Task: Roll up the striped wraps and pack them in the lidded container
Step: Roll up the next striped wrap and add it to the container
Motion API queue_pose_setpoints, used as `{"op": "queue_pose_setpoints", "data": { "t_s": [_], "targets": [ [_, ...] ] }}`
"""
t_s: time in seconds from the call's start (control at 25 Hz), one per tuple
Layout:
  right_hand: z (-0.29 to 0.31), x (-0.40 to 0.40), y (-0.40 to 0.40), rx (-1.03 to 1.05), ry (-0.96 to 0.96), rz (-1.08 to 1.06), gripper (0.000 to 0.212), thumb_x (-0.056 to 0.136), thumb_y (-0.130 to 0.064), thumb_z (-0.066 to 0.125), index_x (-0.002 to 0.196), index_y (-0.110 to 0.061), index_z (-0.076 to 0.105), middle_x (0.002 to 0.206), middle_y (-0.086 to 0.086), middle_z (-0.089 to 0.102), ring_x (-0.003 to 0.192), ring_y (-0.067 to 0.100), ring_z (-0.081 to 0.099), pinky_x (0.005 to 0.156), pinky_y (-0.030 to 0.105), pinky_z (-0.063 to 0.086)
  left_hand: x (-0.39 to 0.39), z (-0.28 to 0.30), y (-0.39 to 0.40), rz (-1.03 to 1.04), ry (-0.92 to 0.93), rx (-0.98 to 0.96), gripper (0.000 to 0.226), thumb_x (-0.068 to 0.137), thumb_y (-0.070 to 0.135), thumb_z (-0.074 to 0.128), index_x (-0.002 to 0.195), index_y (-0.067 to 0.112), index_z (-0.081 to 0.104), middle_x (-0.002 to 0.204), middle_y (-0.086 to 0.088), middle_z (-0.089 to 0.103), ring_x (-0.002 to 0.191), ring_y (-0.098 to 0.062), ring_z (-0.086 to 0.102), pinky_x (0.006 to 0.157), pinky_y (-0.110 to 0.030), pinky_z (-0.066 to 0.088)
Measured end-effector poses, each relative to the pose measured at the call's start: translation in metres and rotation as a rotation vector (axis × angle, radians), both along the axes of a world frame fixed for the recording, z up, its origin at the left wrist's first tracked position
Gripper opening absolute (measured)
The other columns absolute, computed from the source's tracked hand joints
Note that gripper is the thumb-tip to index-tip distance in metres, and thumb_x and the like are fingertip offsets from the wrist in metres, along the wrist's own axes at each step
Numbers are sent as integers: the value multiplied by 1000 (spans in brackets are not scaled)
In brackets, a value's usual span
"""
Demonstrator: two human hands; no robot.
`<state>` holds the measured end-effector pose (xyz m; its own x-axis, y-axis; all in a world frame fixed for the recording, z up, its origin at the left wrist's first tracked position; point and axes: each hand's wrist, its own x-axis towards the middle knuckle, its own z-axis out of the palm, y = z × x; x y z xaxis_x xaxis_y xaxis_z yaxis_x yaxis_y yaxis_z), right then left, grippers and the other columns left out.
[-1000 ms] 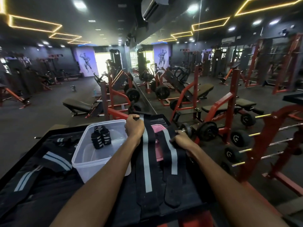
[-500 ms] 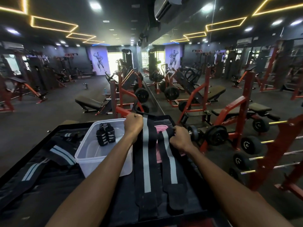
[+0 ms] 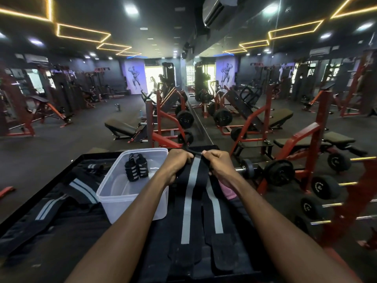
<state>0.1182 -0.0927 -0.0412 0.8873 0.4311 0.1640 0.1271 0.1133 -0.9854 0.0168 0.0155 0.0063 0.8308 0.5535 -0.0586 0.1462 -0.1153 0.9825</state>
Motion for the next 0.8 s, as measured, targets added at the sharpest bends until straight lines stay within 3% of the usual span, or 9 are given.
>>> {"op": "queue_pose_setpoints", "data": {
  "t_s": [0.08,0.12,0.24,0.32,0.44,0.52,0.68,0.8],
  "targets": [
    [-8,2,4,43,91,19,18,96,-15,63,84,-3,71,66,8,64,54,15,57,42,21,42,3,-9,1,50,-23,7,19,78,6,64,62,15,66,66,-8,69,64,-24,65,62,-32,51],
    [-12,3,5,66,119,41,17,95,-13,63,85,-4,72,73,11,67,59,17,61,45,22,44,4,-12,1,72,-46,-5,14,79,16,71,66,13,66,71,-9,71,69,-25,68,66,-34,54],
    [-19,3,4,105,148,118,19,96,-12,61,87,-1,73,77,18,66,54,17,55,44,22,38,11,-19,5,99,-30,-87,38,75,38,82,86,4,69,90,-18,76,85,-32,75,82,-45,61],
    [-19,1,1,145,177,169,20,97,-11,59,88,2,72,70,14,67,51,16,52,44,21,33,12,-21,4,82,-26,-118,31,80,32,81,88,4,71,92,-18,76,87,-33,74,86,-47,60],
    [-16,1,-4,162,194,187,19,99,-6,55,90,7,67,55,4,57,36,6,41,31,18,25,15,-21,-1,133,-55,-53,8,85,19,77,81,14,72,84,-6,73,80,-21,67,77,-30,56],
    [-18,3,-8,162,205,193,17,98,-4,55,92,7,67,56,3,58,36,5,42,30,17,26,18,-25,-4,156,-59,8,13,85,15,76,74,21,70,78,0,69,79,-19,63,71,-25,51],
    [-24,9,-14,183,222,154,18,94,3,58,81,-1,68,61,6,62,40,7,48,31,17,29,24,-33,-9,127,-62,-81,6,81,19,79,77,18,74,89,-7,77,94,-28,73,92,-43,58],
    [-27,14,-16,203,205,185,20,89,6,63,78,-5,73,73,11,68,56,14,59,43,21,41,23,-37,-10,118,-81,-157,20,84,26,78,93,8,75,94,-11,78,91,-28,73,89,-42,59]
  ]
}}
